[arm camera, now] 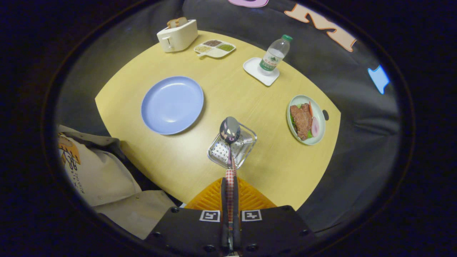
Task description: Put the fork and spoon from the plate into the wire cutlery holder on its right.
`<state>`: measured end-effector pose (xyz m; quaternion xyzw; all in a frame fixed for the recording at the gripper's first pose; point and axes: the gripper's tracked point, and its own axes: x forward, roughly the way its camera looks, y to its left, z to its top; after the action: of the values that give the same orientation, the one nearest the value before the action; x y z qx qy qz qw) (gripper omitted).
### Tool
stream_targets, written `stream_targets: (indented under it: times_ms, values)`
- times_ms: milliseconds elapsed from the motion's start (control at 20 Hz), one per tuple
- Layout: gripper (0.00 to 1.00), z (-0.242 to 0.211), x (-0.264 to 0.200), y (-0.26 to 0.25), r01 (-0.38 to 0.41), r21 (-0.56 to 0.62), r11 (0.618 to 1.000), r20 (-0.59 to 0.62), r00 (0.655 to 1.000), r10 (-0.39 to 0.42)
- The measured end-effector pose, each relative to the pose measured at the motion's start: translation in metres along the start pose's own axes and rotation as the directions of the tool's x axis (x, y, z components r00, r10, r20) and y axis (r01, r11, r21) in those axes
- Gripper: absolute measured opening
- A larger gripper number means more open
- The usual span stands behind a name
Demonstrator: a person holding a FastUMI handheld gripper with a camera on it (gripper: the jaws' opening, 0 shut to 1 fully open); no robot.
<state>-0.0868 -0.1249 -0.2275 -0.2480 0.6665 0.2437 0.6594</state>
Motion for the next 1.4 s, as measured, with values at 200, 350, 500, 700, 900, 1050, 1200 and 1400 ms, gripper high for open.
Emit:
stream_targets:
  times_ms: [200,350,500,700,900,1050,1200,1400]
  values:
    - [0.08,-0.008,0.004,-0.015,-0.023,-0.053,0.998,-0.103,0.995,0.017]
    - [0.08,-0.007,0.012,-0.014,-0.067,-0.112,0.991,-0.180,0.983,0.047]
    - [0.08,-0.005,0.020,-0.022,-0.071,-0.156,0.985,-0.249,0.968,0.031]
    - [0.08,0.001,0.027,-0.022,-0.110,-0.156,0.982,-0.306,0.950,0.058]
    - [0.11,0.009,0.031,-0.023,-0.111,-0.165,0.980,-0.316,0.947,0.054]
    - [0.14,0.014,0.031,-0.021,-0.115,-0.148,0.982,-0.314,0.947,0.063]
    - [0.16,0.021,0.031,-0.025,-0.095,-0.150,0.984,-0.289,0.956,0.048]
    - [0.46,0.026,0.028,-0.024,-0.086,-0.118,0.989,-0.246,0.968,0.055]
